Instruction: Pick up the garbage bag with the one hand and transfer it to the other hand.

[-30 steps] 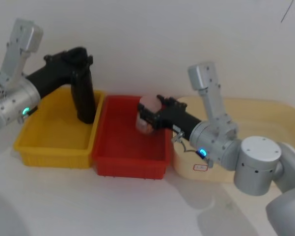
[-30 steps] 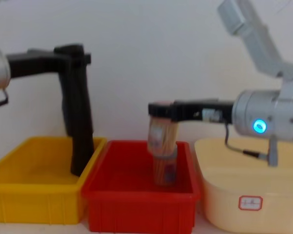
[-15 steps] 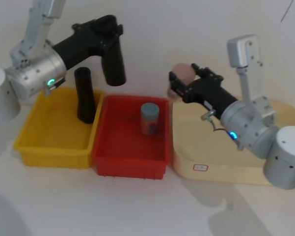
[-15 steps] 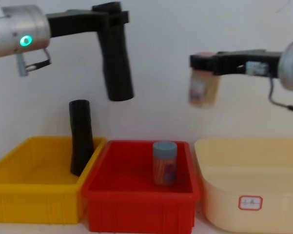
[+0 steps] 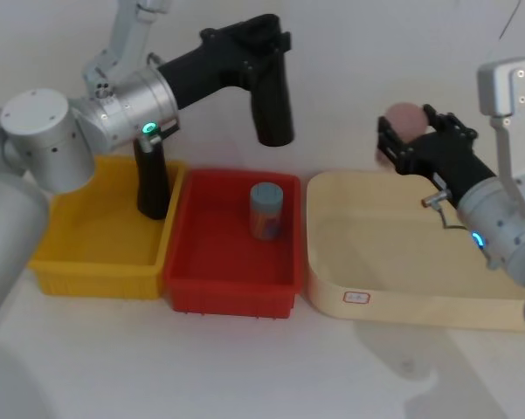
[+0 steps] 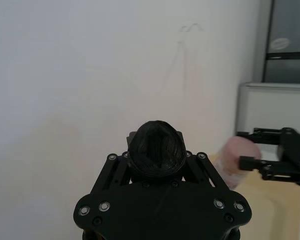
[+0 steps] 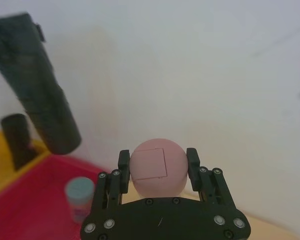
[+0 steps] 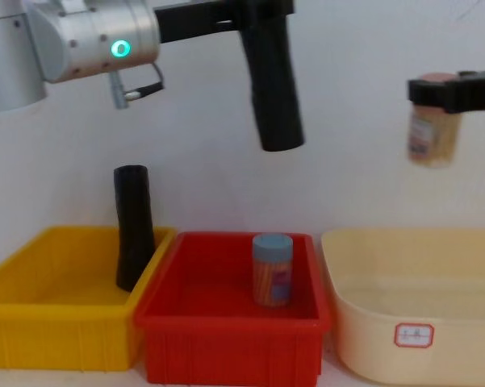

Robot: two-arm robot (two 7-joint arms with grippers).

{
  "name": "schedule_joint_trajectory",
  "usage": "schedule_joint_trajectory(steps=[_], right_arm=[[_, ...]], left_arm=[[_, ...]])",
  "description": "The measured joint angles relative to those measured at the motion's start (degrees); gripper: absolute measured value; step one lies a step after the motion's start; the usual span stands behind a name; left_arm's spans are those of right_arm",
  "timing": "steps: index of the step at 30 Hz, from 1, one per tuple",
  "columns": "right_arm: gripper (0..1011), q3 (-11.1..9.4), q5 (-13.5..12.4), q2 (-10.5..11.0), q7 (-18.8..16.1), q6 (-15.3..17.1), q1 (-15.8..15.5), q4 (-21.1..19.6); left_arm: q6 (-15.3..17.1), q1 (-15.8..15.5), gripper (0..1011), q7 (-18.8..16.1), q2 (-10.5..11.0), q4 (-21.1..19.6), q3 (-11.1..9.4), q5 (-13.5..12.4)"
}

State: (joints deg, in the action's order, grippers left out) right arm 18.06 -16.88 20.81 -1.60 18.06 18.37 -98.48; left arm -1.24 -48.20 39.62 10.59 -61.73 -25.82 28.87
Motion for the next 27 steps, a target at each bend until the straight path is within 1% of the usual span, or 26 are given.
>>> schedule_joint_trajectory(steps=[1, 2, 6, 11, 13, 14, 16, 17, 19, 20, 22, 23, 25, 26, 27], right_arm=[[658, -0.64, 0.24, 0.25, 0.66, 0.37, -0.61, -0.31], [658, -0.95, 0.41, 0.36, 1.11, 0.64, -0.87, -0.41], [658, -2.57, 0.86, 0.85, 2.82, 1.79, -2.20, -0.81], [658, -4.92, 1.09, 1.20, 4.99, 3.58, -4.04, -0.56], [658, -5.45, 1.09, 1.22, 5.52, 4.01, -4.42, -0.21], [658, -6.23, 1.08, 1.22, 6.02, 4.41, -4.90, 0.26], [658, -6.82, 1.04, 1.23, 6.52, 4.83, -5.27, 0.76], [658, -7.10, 1.00, 1.23, 6.70, 4.98, -5.45, 1.00], [661, -8.30, 0.88, 1.21, 7.40, 5.59, -6.15, 1.96], [661, -8.49, 0.85, 1.20, 7.53, 5.67, -6.26, 2.09], [695, -8.90, 0.82, 1.19, 7.80, 5.89, -6.51, 2.41], [744, -9.25, 0.77, 1.19, 8.06, 6.07, -6.73, 2.71], [785, -9.74, 0.66, 1.18, 8.36, 6.31, -7.01, 3.12], [842, -9.74, 0.66, 1.18, 8.36, 6.31, -7.01, 3.12], [859, -10.02, 0.61, 1.17, 8.56, 6.43, -7.18, 3.37]], left_arm=[[-0.08, -0.16, 367, 0.43, -0.17, 0.24, -0.10, 0.19], [-0.19, -0.69, 367, 1.23, -0.74, 1.10, -0.43, 0.54], [-0.36, -1.53, 367, 2.98, -1.76, 2.56, -1.06, 1.39], [-0.42, -2.01, 367, 4.53, -2.66, 4.04, -1.79, 2.38], [-0.45, -2.02, 367, 4.69, -2.75, 4.19, -1.85, 2.49], [-0.56, -2.04, 367, 4.92, -2.93, 4.49, -1.94, 2.77], [-0.69, -2.04, 367, 5.04, -3.15, 4.80, -2.01, 2.98], [-0.89, -2.04, 367, 5.06, -3.37, 5.08, -2.03, 3.18], [-1.36, -2.01, 367, 5.02, -3.72, 5.55, -2.04, 3.44], [-1.72, -1.99, 367, 4.85, -3.99, 5.95, -2.03, 3.57], [-1.92, -1.99, 367, 4.72, -4.19, 6.26, -2.03, 3.62], [-2.46, -2.00, 367, 4.40, -4.53, 6.88, -2.01, 3.73], [-3.26, -2.16, 367, 4.00, -5.17, 8.04, -1.99, 3.81], [-3.56, -2.31, 367, 3.89, -5.51, 8.48, -1.99, 3.83], [-3.89, -2.44, 367, 3.78, -5.75, 9.16, -1.99, 3.85]])
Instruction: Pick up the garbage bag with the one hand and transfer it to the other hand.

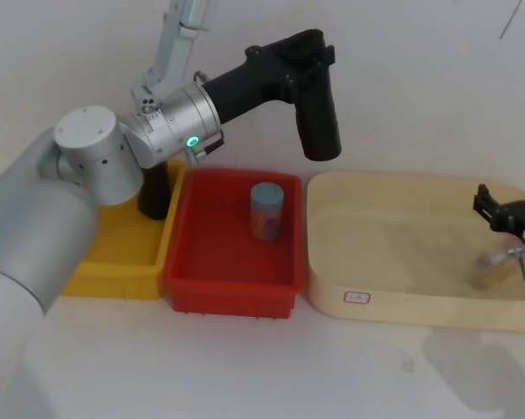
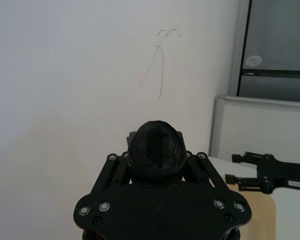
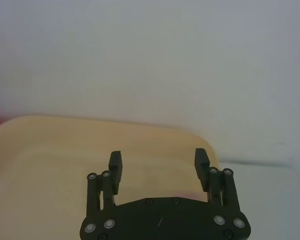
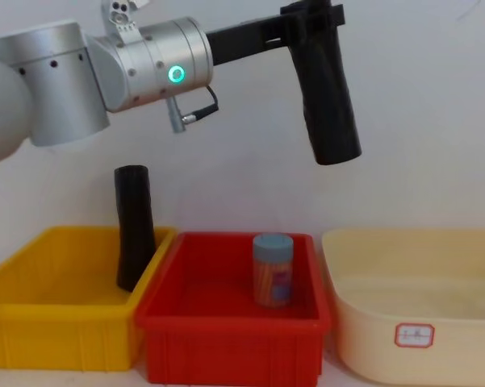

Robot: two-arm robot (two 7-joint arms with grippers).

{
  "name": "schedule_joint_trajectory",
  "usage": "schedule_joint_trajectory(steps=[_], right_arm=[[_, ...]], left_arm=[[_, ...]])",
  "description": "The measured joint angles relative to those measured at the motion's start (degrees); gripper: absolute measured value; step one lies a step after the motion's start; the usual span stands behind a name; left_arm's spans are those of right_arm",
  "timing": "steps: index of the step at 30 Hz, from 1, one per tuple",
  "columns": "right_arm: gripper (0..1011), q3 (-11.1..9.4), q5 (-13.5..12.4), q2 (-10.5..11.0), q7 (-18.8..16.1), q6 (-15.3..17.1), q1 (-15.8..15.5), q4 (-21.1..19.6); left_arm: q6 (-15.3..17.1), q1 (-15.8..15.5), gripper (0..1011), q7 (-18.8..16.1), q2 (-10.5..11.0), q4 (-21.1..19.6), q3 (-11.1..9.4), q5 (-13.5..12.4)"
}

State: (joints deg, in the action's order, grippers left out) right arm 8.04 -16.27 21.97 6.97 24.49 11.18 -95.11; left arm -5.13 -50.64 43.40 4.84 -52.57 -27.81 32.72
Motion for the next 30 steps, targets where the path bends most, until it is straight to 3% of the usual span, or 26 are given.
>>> schedule_joint_trajectory(steps=[5, 7, 9, 19, 24, 30], right_arm=[[966, -0.63, -0.11, -0.03, 0.37, 0.33, -0.39, 0.48], [1002, -0.83, -0.12, -0.06, 0.43, 0.40, -0.56, 0.51], [1002, -0.87, -0.13, -0.06, 0.43, 0.40, -0.69, 0.46], [1001, -0.72, -0.40, 0.50, -2.10, -1.19, -2.07, -2.53], [1002, -0.45, -0.77, 0.89, -4.04, -2.37, -2.72, -4.26], [1002, -0.02, -1.51, 1.50, -6.96, -3.80, -3.52, -6.73]], left_arm=[[-1.94, -1.31, 367, -0.33, -1.88, 3.94, -0.06, 0.01], [-3.35, -2.59, 367, -0.23, -3.34, 7.25, -0.22, -0.04], [-3.65, -2.91, 367, -0.13, -3.71, 8.06, -0.27, -0.05], [-8.73, -9.39, 367, 5.23, -9.60, 23.28, -0.93, -0.14], [-11.53, -13.18, 367, 8.90, -12.50, 31.69, -2.64, 1.66], [-13.57, -15.92, 367, 11.52, -14.60, 37.78, -3.88, 3.10]])
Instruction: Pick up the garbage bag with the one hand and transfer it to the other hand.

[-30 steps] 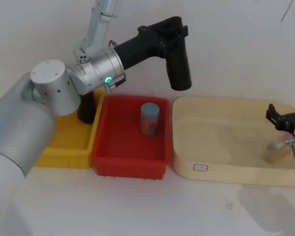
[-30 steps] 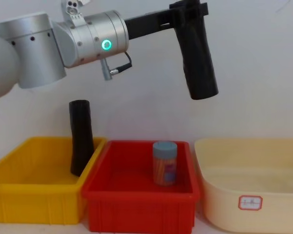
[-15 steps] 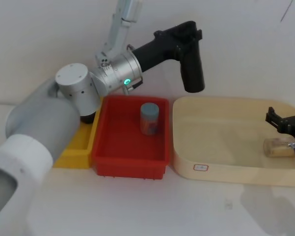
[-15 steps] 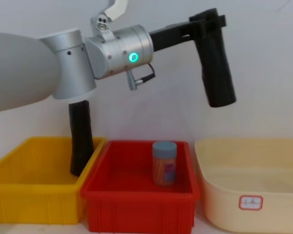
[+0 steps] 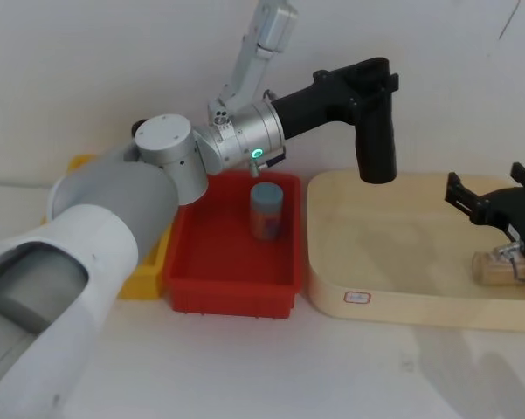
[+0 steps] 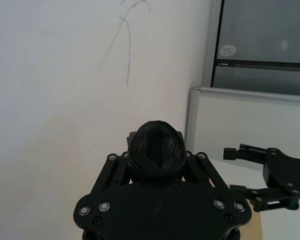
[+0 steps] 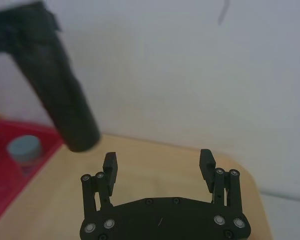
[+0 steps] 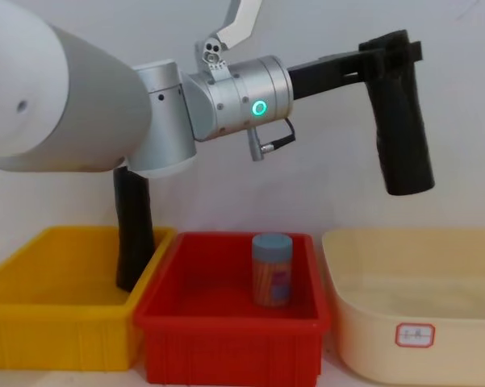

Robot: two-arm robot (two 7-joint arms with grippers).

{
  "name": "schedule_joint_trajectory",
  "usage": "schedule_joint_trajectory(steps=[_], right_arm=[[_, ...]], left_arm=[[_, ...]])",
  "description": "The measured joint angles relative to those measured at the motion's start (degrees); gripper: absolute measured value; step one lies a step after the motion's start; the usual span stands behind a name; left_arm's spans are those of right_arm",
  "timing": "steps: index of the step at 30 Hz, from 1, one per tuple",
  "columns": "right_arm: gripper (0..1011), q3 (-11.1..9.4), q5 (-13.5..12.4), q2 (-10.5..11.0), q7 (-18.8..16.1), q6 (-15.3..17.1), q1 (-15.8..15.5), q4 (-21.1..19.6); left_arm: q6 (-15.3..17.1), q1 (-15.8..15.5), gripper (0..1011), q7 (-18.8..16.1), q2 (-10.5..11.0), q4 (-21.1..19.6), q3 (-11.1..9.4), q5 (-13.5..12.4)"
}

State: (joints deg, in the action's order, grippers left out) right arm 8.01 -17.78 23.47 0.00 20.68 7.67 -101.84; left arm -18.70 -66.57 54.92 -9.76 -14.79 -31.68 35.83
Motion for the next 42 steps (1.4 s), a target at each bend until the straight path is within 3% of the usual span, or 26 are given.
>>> schedule_joint_trajectory(steps=[8, 16, 28, 36, 42], right_arm=[[1001, 0.69, -1.51, 0.86, -4.83, -1.48, -0.62, -2.73], [1001, 1.62, -3.21, 1.80, -9.47, -2.07, -0.53, -4.45], [1002, 5.25, -6.01, 2.41, -16.48, -0.63, 3.13, -3.33], [1002, 7.19, -6.28, 1.71, -17.35, 0.47, 5.80, -1.01], [1002, 8.07, -5.51, 0.97, -15.87, 1.62, 7.34, 0.56]], left_arm=[[-1.60, -2.19, 367, 2.11, -1.67, 4.86, -0.99, 1.07], [-2.38, -3.21, 367, 3.10, -2.45, 7.12, -1.43, 1.62], [-2.91, -3.97, 367, 3.81, -3.04, 8.80, -1.76, 1.99], [-3.08, -4.20, 367, 4.01, -3.21, 9.30, -1.87, 2.11], [-3.14, -4.30, 367, 4.11, -3.28, 9.53, -1.91, 2.15]])
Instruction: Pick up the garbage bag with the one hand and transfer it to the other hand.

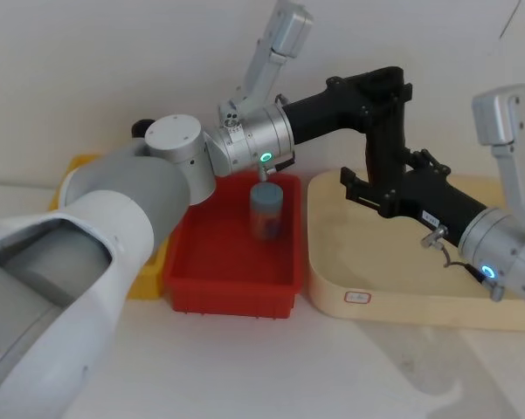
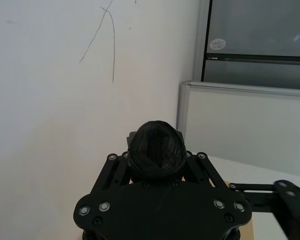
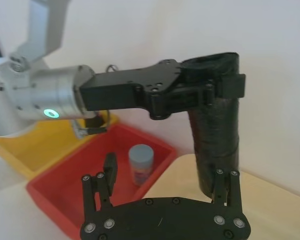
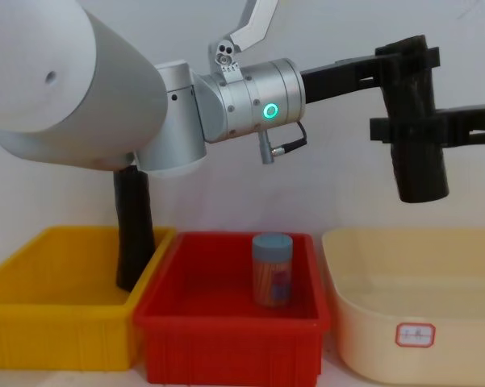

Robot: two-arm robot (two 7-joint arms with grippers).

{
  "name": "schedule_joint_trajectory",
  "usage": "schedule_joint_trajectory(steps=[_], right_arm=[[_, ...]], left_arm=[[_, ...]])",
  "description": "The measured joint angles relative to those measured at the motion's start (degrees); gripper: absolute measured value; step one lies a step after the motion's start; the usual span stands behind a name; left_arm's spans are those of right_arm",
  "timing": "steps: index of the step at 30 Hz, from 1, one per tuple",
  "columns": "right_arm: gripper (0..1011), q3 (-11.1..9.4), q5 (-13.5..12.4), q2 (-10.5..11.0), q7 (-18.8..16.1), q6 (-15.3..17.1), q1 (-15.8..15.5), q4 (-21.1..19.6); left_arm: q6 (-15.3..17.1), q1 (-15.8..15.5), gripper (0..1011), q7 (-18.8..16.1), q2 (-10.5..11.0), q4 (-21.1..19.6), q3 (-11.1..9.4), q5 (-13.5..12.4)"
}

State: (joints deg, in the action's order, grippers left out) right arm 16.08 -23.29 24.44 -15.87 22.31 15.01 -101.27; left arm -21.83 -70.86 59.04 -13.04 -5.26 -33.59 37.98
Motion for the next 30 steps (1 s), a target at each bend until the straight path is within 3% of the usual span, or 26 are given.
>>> schedule_joint_trajectory(steps=[11, 30], right_arm=[[1002, 1.49, 3.70, -1.32, 5.03, 3.00, 2.27, 2.43], [1002, 4.48, 9.48, -3.39, 9.42, 5.38, 6.54, 7.18]], left_arm=[[-0.08, -0.09, 367, 0.08, -0.06, 0.21, -0.06, 0.06], [-0.10, -0.14, 367, 0.13, -0.11, 0.32, -0.06, 0.06]])
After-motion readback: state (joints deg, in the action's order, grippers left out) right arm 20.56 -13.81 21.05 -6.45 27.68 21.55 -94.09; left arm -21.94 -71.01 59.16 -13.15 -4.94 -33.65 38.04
